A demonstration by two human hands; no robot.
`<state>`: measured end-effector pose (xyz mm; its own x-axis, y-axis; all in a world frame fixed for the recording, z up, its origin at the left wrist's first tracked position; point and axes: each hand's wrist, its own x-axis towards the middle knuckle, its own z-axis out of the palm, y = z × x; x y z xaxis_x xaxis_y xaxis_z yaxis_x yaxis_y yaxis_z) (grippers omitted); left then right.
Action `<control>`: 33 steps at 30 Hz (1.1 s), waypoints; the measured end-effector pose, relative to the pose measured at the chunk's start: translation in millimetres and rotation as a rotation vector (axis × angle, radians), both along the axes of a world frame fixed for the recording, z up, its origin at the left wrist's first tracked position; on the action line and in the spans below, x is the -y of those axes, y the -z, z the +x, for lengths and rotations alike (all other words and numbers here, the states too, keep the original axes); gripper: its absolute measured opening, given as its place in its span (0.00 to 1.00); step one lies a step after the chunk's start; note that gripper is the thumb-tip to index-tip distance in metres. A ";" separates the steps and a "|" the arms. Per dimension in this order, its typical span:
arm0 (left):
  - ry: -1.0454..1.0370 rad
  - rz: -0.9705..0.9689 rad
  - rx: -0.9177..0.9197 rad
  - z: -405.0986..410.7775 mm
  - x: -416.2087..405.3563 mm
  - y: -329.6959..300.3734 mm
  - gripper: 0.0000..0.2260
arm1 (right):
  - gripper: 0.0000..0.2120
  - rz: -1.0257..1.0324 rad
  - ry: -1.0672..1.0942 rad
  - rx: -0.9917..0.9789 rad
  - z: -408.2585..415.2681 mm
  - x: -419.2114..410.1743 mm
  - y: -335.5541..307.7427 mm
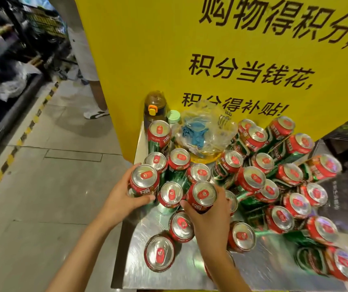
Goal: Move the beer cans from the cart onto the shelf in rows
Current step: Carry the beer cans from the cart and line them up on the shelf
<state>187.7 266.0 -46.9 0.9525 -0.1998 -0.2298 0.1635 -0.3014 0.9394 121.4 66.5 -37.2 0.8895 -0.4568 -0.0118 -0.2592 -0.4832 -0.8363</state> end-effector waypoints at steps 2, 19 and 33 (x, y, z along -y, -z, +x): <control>-0.006 -0.010 0.011 0.9 0.2 -1.5 0.39 | 0.30 -0.031 0.019 0.008 0.8 0.5 3.4; -0.347 -0.140 0.245 -44.4 5.0 -87.2 0.27 | 0.29 0.237 -0.119 0.204 0.3 41.2 -99.4; -0.654 -0.188 0.452 -157.0 9.8 -162.1 0.22 | 0.27 0.592 -0.578 0.265 -49.0 30.2 -163.8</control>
